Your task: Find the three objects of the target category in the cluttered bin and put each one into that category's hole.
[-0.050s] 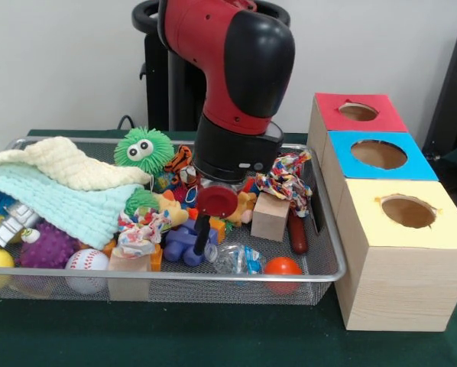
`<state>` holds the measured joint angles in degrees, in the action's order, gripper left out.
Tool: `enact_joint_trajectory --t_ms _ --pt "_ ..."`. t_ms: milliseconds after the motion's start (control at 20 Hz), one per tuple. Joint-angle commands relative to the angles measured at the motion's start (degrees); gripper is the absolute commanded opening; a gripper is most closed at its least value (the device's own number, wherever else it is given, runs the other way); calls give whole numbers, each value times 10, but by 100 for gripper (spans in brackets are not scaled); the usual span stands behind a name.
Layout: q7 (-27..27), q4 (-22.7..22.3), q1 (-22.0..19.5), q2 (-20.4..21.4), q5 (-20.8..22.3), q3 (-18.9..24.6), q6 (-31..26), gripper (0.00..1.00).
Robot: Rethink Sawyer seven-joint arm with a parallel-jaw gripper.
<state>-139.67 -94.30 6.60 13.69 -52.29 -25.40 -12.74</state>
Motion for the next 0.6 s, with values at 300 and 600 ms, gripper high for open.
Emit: enact_joint_trajectory --t_ms 300,600 --pt "-103 9 -6 -5 8 84 -54 100" --pt "-120 23 8 -17 8 64 -67 100"
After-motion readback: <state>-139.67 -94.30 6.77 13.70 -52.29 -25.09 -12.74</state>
